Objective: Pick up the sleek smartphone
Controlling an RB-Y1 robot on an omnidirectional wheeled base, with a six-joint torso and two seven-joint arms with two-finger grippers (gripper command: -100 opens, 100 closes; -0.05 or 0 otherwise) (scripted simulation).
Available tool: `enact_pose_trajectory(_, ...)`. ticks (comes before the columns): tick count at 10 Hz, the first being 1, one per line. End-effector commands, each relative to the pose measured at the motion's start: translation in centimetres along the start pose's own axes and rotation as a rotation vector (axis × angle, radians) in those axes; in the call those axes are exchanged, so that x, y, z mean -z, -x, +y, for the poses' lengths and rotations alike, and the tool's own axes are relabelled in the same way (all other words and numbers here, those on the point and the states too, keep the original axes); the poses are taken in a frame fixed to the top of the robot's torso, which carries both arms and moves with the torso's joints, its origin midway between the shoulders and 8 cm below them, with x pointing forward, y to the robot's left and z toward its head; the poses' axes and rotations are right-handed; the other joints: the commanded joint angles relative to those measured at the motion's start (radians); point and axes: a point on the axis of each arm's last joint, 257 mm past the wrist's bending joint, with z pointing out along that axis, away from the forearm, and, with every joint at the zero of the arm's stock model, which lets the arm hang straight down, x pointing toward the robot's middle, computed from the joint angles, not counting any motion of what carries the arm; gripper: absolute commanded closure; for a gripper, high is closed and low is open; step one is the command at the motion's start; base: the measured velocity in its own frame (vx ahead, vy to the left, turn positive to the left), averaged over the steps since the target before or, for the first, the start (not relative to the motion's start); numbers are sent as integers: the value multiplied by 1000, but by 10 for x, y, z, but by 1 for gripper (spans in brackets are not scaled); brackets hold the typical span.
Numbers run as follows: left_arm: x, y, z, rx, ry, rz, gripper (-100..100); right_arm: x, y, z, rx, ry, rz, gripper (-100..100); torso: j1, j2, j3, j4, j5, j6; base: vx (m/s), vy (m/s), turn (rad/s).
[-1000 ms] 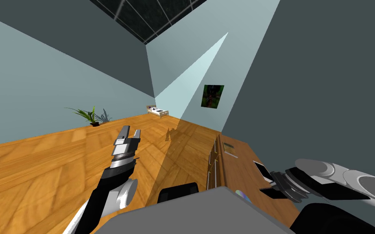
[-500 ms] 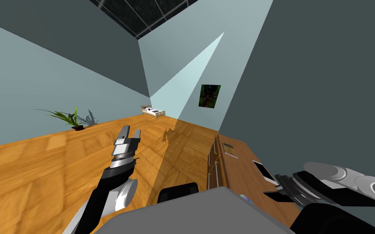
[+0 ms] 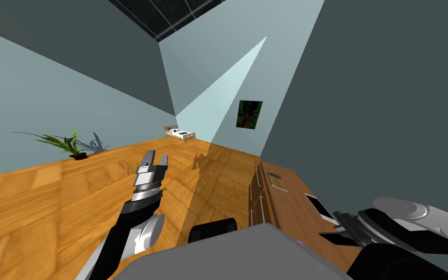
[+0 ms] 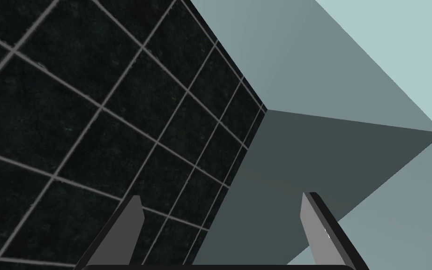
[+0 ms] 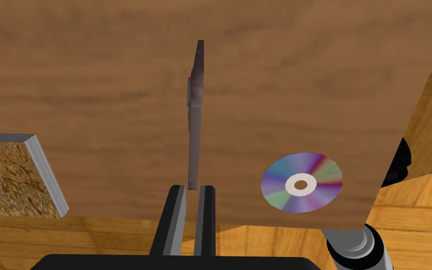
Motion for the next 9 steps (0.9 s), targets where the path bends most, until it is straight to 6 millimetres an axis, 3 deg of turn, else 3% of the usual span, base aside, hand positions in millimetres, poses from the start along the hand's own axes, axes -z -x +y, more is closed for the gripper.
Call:
enact_pose_trajectory(1, 0, 0, 0, 0, 0, 0, 0, 3, -10, 7, -8, -1, -12, 100, 0, 0, 0, 0, 0, 0, 112, 55, -263)
enact_pose_trajectory(8, 0, 0, 0, 0, 0, 0, 0, 8, -23, 14, 67, -5, -17, 100, 2, -3, -2, -1, 0, -1, 84, 38, -81)
enact_pose_trajectory(9, 0, 0, 0, 0, 0, 0, 0, 8, -22, 14, 73, -5, -18, 0, 1, -1, 0, 0, 0, 0, 7, 5, 1)
